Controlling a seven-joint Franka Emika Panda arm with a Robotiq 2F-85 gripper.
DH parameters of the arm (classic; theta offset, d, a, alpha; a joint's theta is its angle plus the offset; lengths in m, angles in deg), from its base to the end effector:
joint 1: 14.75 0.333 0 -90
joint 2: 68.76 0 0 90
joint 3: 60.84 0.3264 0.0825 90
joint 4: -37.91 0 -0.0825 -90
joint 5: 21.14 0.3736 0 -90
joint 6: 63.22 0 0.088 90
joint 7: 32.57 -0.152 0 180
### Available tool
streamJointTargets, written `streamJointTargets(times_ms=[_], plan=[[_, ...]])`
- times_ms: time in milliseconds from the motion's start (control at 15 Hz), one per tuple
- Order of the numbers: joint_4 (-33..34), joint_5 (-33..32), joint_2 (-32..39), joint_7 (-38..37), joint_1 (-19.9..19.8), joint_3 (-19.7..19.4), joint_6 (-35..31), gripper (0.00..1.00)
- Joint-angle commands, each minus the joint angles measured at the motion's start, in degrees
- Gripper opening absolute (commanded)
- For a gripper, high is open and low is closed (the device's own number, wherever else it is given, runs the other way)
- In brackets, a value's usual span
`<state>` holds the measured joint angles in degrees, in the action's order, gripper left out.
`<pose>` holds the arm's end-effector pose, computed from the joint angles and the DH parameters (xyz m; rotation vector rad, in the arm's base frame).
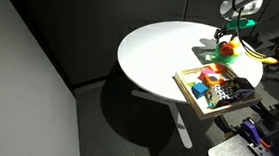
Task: Pick up the red fruit on the table and put it in the bowl
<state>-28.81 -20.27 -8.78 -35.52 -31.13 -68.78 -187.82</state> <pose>0.7001 -0.2865 0.1172 2.9732 -0.6303 -0.0727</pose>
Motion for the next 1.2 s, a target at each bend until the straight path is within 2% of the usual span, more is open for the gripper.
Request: streamJointTargets(times_ms=[0,133,200,267,333,467,667,733,1133], plan=[[3.9,0.9,2.7,1.4,-1.2,0.7,0.2,1.00],[4.4,0.9,3.4,1.4,-1.3,0.7,0.4,1.00],[4.5,0.8,3.7,1.3,-1.2,0.6,0.5,0.75],[4.7,0.8,4.0,1.2,-1.2,0.5,0.3,0.73],[4.8,0.8,4.2,1.1,-1.2,0.5,0.4,0.66],[5.3,0.6,4.7,0.9,-1.1,0.4,0.7,0.47],[5.4,0.5,3.9,0.4,-0.9,0.1,1.6,0.25],[5.4,0.4,3.3,0.3,-0.8,-0.1,1.8,0.22],[4.6,-0.1,-0.5,0.2,-0.3,-0.4,3.2,0.22]])
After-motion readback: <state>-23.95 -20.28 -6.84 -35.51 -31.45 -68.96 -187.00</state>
